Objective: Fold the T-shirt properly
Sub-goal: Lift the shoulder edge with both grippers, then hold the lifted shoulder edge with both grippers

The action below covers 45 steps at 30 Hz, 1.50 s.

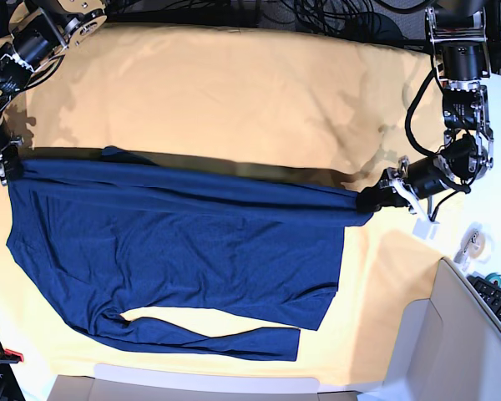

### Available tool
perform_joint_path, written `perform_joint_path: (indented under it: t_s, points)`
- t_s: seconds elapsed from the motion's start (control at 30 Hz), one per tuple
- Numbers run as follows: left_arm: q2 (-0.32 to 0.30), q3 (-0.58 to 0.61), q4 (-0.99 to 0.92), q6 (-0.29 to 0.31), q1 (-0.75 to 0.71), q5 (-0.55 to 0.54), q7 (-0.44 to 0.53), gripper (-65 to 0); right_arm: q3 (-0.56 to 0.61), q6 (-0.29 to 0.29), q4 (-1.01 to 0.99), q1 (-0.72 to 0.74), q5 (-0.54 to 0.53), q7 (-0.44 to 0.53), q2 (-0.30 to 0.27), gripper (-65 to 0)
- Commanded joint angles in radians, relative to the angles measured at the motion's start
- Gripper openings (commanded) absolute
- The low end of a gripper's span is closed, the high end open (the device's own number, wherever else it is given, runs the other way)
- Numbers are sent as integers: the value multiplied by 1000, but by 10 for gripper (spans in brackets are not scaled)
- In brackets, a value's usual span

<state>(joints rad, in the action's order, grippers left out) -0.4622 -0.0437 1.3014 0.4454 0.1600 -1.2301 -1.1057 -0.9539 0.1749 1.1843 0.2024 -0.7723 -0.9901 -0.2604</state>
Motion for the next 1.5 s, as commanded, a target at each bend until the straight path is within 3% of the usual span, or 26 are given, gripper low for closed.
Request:
perform_joint_path:
  t_s: [0.0,0.1,0.2,0.33,0.47,0.73,0.9,0.97,1.1,1.27,1.47]
  points:
    - [-17,-5,0,5,19,-21,14,-629,-1,7,10,19,-17,23,-24,-650]
    - [-17,-5,-13,5,19,-21,12,-542,0,7,-2,18,-17,23,-24,-647]
    - [-17,-5,-12,5,19,-21,12,-458,23,5,-2,7,-17,21,-26,-524]
    - [-17,-5,-10,5,19,-21,12,-458,68,5,7,1,-19,21,-27,-313]
    - [-17,-5,-6,5,0,-21,12,-458,63,7,9,1,-25,21,-26,-213]
    - [-17,-5,-6,5,-3,-21,12,-458,-1,-7,9,-31,-187,21,-21,-205]
    - [-17,-5,-6,5,-3,-21,12,-458,-4,-166,10,-73,-301,23,-20,-205]
    - [-17,-5,-6,5,-3,-21,12,-458,-4,-197,33,-90,-327,24,-18,-205]
    - [-17,-5,-6,5,-3,-21,12,-458,-4,-208,93,-94,-313,29,23,-205]
    - [-16,-5,-6,5,-3,-21,12,-458,-4,-311,90,-51,-240,32,60,-205]
    - [-16,-5,-6,5,-3,-21,12,-458,-4,-320,90,-1,-187,32,98,-205]
